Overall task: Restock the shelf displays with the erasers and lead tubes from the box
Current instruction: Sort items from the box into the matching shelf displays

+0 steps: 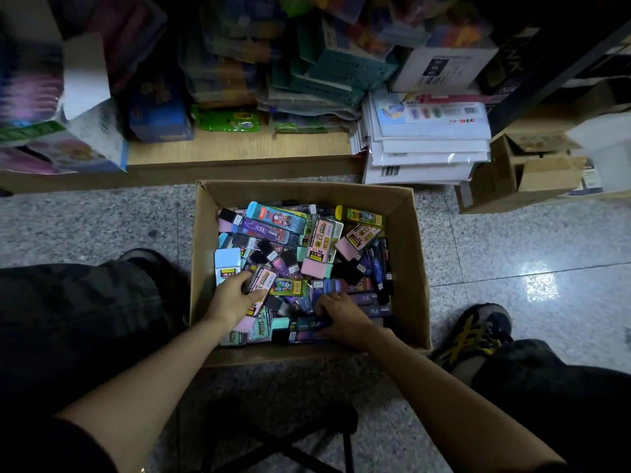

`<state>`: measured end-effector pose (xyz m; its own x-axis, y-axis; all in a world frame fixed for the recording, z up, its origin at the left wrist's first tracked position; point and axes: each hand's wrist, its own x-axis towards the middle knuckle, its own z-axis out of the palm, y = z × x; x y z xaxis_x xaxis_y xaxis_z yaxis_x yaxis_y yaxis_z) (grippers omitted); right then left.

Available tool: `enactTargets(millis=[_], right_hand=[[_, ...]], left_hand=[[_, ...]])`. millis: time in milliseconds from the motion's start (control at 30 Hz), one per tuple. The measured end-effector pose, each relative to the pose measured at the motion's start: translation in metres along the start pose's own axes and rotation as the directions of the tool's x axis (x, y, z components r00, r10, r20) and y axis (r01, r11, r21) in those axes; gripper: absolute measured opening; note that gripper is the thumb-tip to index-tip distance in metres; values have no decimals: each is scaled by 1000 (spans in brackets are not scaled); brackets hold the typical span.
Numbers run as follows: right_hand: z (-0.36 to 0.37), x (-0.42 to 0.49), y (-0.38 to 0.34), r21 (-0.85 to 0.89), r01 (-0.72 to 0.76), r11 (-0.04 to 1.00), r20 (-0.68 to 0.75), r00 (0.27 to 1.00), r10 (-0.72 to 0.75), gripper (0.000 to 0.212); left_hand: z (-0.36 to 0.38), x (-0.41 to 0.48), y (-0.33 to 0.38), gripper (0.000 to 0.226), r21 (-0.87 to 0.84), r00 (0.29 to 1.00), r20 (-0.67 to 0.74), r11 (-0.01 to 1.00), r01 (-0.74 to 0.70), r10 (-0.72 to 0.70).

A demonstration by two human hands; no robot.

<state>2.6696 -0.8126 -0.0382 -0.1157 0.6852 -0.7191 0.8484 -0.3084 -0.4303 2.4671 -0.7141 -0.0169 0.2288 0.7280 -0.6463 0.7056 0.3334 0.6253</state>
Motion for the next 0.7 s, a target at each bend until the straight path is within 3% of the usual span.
enactTargets(millis=[200,300,367,467,600,667,700], right_hand=[[-1,-5,4,107,-3,994,66,998,-4,43],[-15,-14,4,272,-21,962,38,999,12,42],[-27,-22,3,467,-36,883,-50,997,67,40],[-45,-30,-5,729,1,685,-167,970,176,37],[-69,-35,-23,894,143,424,-236,956,175,19],[-82,-37,-33,899,232,370,-297,946,128,23],[-88,-39,-38,892,268,365,-329,937,117,26]], left_hand=[[0,0,-1,38,-84,1000,25,996,-13,15],[1,-1,6,34,-148,998,1,987,-63,64],[2,-1,14,38,-209,998,-3,976,-62,63],[6,1,31,56,-367,998,67,930,33,-9],[18,-11,76,82,-498,976,204,851,167,-73],[20,-16,97,72,-620,971,239,769,156,-4],[20,-19,107,55,-690,967,253,708,149,43]])
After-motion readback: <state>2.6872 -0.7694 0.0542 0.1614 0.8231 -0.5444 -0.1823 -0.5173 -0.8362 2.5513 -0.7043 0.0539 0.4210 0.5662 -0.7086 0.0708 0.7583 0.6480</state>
